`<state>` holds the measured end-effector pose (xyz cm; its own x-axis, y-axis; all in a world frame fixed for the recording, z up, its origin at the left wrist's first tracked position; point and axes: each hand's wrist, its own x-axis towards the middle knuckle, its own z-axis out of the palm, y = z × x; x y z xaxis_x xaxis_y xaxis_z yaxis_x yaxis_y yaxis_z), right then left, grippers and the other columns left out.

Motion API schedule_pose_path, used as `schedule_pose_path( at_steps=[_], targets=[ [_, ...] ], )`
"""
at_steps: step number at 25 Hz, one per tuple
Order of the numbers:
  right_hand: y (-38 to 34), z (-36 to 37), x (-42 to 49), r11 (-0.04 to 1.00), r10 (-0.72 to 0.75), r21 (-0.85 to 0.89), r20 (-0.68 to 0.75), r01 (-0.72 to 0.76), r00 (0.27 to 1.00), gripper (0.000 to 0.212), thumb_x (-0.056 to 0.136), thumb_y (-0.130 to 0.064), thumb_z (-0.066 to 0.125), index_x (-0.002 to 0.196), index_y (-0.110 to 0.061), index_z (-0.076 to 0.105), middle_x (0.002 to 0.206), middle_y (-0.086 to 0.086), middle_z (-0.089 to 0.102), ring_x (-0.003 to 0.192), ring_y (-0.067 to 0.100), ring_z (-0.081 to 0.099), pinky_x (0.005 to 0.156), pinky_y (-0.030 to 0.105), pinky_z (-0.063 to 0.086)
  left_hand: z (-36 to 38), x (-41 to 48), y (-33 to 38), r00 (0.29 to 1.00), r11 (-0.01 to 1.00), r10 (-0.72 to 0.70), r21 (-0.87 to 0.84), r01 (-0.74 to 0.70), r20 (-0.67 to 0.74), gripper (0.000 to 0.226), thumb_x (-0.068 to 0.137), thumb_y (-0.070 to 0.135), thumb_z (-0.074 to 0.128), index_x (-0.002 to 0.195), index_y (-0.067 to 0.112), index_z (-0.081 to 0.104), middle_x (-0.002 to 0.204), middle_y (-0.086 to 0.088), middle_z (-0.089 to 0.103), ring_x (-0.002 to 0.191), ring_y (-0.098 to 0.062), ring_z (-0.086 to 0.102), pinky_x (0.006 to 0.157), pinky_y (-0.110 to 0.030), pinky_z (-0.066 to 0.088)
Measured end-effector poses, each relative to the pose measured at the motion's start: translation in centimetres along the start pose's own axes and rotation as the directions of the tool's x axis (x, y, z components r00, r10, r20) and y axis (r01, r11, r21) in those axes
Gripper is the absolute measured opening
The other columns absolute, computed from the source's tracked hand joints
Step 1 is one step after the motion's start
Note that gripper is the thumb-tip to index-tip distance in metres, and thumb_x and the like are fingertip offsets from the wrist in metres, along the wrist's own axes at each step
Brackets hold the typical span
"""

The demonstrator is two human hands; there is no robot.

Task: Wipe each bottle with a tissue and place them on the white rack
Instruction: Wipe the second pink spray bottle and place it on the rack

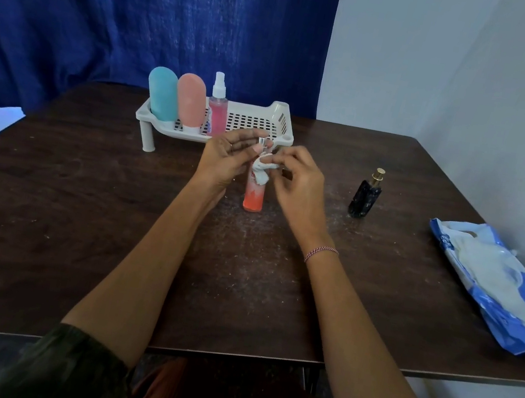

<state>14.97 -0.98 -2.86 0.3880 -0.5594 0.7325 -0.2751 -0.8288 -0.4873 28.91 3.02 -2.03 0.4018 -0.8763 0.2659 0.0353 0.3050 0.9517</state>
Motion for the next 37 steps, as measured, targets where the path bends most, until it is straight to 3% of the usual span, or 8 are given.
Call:
schedule_pose_path(
  at_steps=[5,11,17,20,22,29,33,37],
  targets=[
    [-0.9,0.1,-0.1,0.975,-0.139,-0.165,0.079,0.150,0.987,0.020,0.081,-0.006,0.067,0.101,-0.005,0.066,0.107,0.010,0.055,0.108,0.020,0.050,0.096,0.030,0.047,-0.1,-0.1,0.0,0.999,0.998,0.054,0.011,-0.054,-0.005,0.022,0.087,0.003,0.062,0.106,0.013,0.066,0.100,0.000,0.071,0.097,-0.013,0.068,0.083,-0.029,0.056],
    [-0.1,0.1,0.1,0.999,0.044,0.013,-0.042,-0.043,0.998,0.017,0.082,0.001,0.062,0.099,-0.003,0.065,0.109,0.008,0.058,0.111,0.020,0.055,0.087,0.033,0.054,0.1,-0.2,0.2,0.998,0.999,0.053,-0.004,-0.052,0.034,0.022,0.086,0.002,0.063,0.103,0.016,0.067,0.093,0.006,0.074,0.097,-0.012,0.068,0.085,-0.032,0.056],
    [-0.9,0.1,-0.1,0.991,-0.072,-0.107,0.032,0.075,0.997,0.019,0.083,-0.004,0.064,0.102,-0.003,0.065,0.107,0.010,0.056,0.107,0.019,0.052,0.094,0.027,0.048,0.0,-0.1,0.2,0.995,0.997,0.081,-0.025,-0.079,0.064,0.021,0.087,-0.001,0.060,0.100,0.015,0.066,0.092,0.004,0.074,0.097,-0.015,0.068,0.085,-0.032,0.056],
    [-0.4,0.3,0.1,1.000,0.002,-0.001,-0.015,-0.002,1.000,0.018,0.082,0.000,0.064,0.100,-0.003,0.067,0.106,0.008,0.059,0.108,0.018,0.056,0.092,0.022,0.049,0.1,-0.2,0.4,0.994,0.997,0.070,-0.049,-0.066,0.084,0.022,0.090,-0.004,0.054,0.100,0.013,0.064,0.087,0.006,0.074,0.091,-0.011,0.068,0.076,-0.025,0.056],
    [0.0,0.2,0.3,0.996,0.072,0.061,-0.042,-0.069,0.997,0.020,0.080,0.003,0.065,0.098,-0.006,0.068,0.106,0.006,0.063,0.108,0.018,0.058,0.089,0.019,0.049,0.2,-0.2,0.4,0.993,0.998,0.054,-0.048,-0.050,0.102,0.024,0.092,-0.005,0.050,0.102,0.013,0.063,0.088,0.005,0.074,0.093,-0.010,0.068,0.078,-0.025,0.056],
    [-0.1,0.3,0.1,1.000,0.003,-0.004,-0.005,-0.003,1.000,0.021,0.082,-0.002,0.065,0.103,-0.003,0.067,0.110,0.007,0.061,0.110,0.017,0.056,0.092,0.029,0.051,0.6,-0.4,0.8,0.994,0.995,0.082,0.057,-0.086,0.066,0.023,0.093,0.000,0.050,0.110,0.011,0.061,0.107,-0.005,0.068,0.098,-0.007,0.067,0.084,-0.023,0.053],
    [0.0,0.4,0.3,0.994,0.108,0.032,0.028,-0.109,0.994,0.022,0.084,-0.004,0.063,0.106,-0.004,0.066,0.114,0.007,0.060,0.113,0.016,0.054,0.093,0.022,0.048,0.6,-0.5,0.9,0.995,0.983,0.097,0.160,-0.091,-0.031,0.027,0.088,0.007,0.063,0.114,0.005,0.064,0.116,-0.010,0.066,0.100,-0.009,0.065,0.084,-0.022,0.054],
    [0.3,0.3,0.5,0.981,0.179,0.072,-0.013,-0.178,0.984,0.023,0.082,-0.007,0.068,0.105,-0.003,0.067,0.109,0.009,0.065,0.102,0.016,0.060,0.088,0.029,0.052,0.6,-0.4,1.1,0.993,0.971,0.113,0.216,-0.102,-0.039,0.027,0.086,0.007,0.065,0.113,0.006,0.066,0.112,-0.006,0.067,0.093,-0.002,0.064,0.079,-0.017,0.053]
  ],
)
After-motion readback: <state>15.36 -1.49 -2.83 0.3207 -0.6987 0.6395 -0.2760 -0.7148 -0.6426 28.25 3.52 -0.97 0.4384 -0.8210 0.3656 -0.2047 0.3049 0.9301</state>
